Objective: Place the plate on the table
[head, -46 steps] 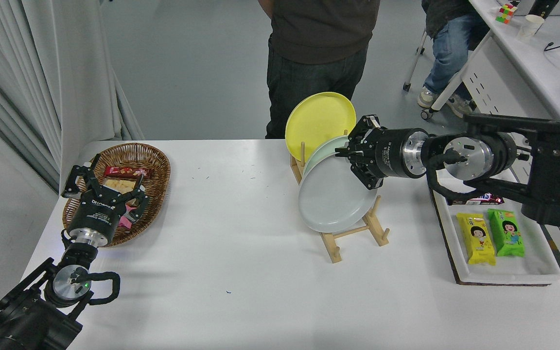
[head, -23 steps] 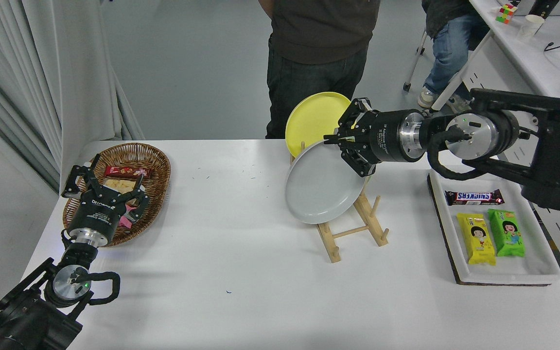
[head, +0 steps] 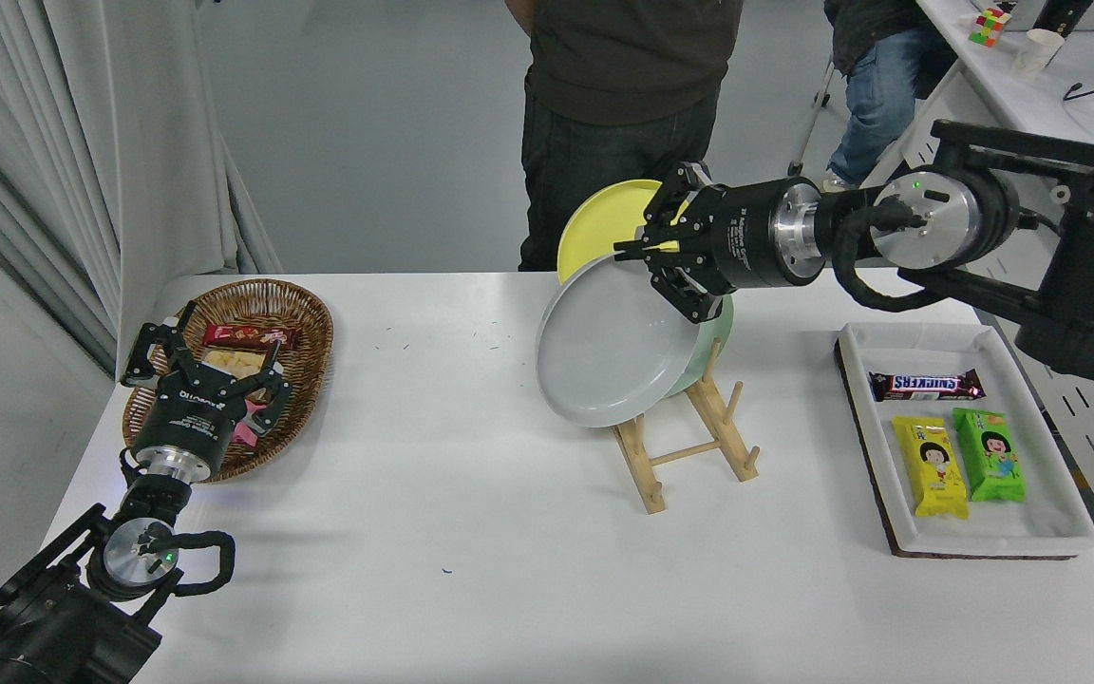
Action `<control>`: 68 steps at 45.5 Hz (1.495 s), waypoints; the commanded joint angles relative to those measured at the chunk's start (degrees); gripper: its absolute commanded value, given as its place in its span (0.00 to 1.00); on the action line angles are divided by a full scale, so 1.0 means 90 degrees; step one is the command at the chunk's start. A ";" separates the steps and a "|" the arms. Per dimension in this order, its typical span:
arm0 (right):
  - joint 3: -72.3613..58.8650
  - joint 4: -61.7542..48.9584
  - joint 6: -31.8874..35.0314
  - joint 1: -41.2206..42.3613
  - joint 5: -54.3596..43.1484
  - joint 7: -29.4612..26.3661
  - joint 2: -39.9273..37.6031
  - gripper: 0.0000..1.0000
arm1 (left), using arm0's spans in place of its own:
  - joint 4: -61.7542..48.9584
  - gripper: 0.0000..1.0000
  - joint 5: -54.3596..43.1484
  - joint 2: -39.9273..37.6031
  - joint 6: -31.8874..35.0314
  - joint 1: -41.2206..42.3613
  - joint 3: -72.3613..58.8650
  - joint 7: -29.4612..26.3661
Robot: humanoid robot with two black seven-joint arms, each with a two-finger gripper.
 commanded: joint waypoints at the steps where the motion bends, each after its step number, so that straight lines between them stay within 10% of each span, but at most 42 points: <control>1: 0.0295 -0.0015 -0.0030 0.0100 0.0032 -0.0080 0.0012 0.00 | 0.0000 0.98 0.0000 0.0004 0.0000 0.0000 0.0000 0.0000; 68: 0.1047 -0.0103 -0.0147 0.0852 0.0032 -0.0657 -0.0076 0.00 | 0.0000 0.98 0.0000 0.0004 0.0000 0.0000 0.0000 0.0000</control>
